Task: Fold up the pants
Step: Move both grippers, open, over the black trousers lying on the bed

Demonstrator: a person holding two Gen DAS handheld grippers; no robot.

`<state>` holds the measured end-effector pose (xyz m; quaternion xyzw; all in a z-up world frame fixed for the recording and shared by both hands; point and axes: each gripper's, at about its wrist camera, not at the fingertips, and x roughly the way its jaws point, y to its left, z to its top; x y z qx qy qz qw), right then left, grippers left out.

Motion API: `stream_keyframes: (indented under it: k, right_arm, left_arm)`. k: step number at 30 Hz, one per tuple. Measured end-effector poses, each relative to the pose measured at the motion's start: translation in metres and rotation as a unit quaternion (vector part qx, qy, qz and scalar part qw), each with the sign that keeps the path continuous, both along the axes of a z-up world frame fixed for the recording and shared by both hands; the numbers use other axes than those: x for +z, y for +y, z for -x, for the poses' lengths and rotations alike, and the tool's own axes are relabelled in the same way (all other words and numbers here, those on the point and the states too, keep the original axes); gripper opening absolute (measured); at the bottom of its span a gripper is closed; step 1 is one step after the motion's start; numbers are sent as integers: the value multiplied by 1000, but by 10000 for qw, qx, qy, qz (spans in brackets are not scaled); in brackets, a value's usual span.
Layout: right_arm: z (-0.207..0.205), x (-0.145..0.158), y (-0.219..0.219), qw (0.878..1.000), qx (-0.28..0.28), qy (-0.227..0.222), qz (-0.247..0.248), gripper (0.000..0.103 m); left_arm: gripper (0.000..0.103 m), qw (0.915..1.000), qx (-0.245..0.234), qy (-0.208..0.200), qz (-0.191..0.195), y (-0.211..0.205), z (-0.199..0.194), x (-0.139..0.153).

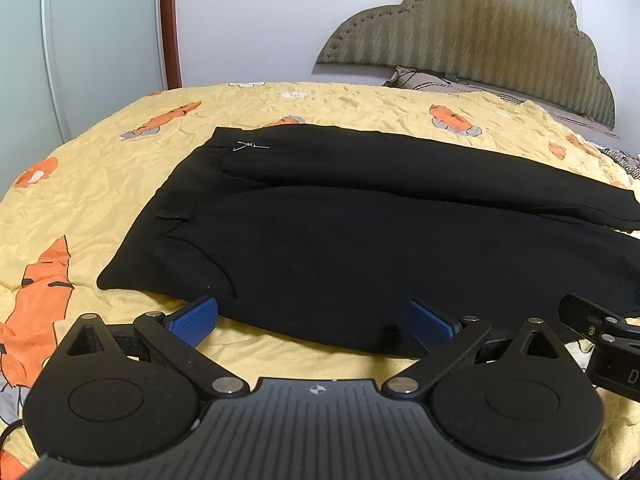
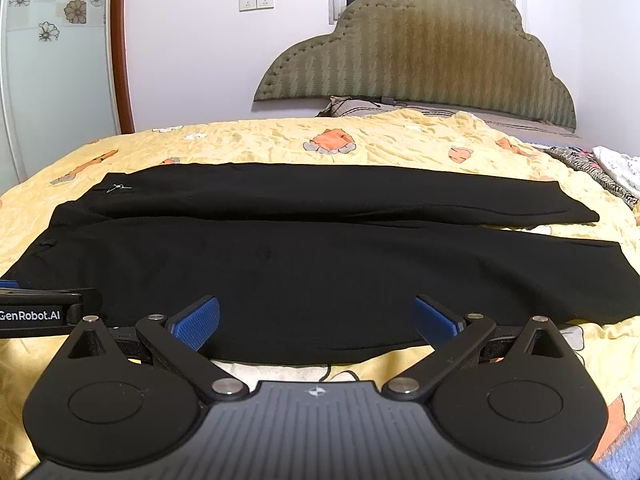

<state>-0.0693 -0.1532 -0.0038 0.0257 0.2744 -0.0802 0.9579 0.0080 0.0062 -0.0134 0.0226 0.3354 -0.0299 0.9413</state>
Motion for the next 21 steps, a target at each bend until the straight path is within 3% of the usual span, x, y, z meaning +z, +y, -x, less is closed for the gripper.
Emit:
stream_keyframes:
  k: [8, 21]
  right_arm:
    - [-8, -1, 6, 9992, 49, -26, 393, 103]
    - [-18, -1, -3, 9998, 123, 31, 183, 103]
  left_arm:
    - [102, 9998, -26, -12, -180, -3, -7, 0]
    - [102, 9997, -35, 21, -236, -2, -23, 0]
